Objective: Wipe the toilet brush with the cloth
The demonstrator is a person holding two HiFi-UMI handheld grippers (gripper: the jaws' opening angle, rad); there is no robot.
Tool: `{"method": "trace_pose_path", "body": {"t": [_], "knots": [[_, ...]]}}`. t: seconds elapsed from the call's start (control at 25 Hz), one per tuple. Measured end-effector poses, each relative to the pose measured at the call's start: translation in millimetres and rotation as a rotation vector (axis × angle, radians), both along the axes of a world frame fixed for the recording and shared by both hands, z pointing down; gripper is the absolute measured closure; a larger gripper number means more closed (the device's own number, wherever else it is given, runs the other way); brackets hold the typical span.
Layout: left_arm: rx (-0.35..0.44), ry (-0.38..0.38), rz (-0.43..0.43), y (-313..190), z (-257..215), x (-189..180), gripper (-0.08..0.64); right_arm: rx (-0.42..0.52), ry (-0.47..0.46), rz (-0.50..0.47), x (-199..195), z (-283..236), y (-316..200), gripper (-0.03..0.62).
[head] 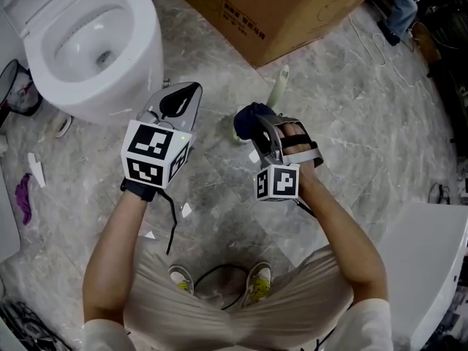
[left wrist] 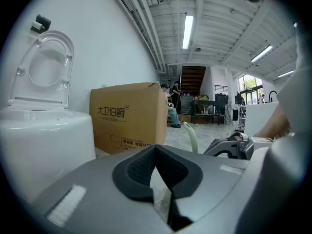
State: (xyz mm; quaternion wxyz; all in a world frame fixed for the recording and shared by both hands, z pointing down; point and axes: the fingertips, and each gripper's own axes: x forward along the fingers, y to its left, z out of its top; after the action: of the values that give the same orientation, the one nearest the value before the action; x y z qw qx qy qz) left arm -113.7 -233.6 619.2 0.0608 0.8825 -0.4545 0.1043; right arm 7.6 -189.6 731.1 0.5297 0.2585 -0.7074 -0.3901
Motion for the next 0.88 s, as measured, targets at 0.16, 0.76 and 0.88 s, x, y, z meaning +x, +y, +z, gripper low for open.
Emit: {"method": "trace_pose_path", "body": {"t": [0.16, 0.76, 0.88], "knots": [[-0.001, 0.0, -0.003, -0.6, 0.4, -2.6, 0.56, -0.043, 0.011, -0.001, 3.3, 19.2, 1.0, 0.407], [-0.015, 0.076, 0.025, -27.6, 1.6, 32.6, 0.56, -0.068, 0.134, -0.169, 33.5, 39.7, 51.4, 0.407], [-0.025, 0.094, 0.033, -33.3, 2.0, 42.7, 0.56, 0.065, 0.025, -0.084, 40.2, -10.6, 23.9, 0.407]]}}
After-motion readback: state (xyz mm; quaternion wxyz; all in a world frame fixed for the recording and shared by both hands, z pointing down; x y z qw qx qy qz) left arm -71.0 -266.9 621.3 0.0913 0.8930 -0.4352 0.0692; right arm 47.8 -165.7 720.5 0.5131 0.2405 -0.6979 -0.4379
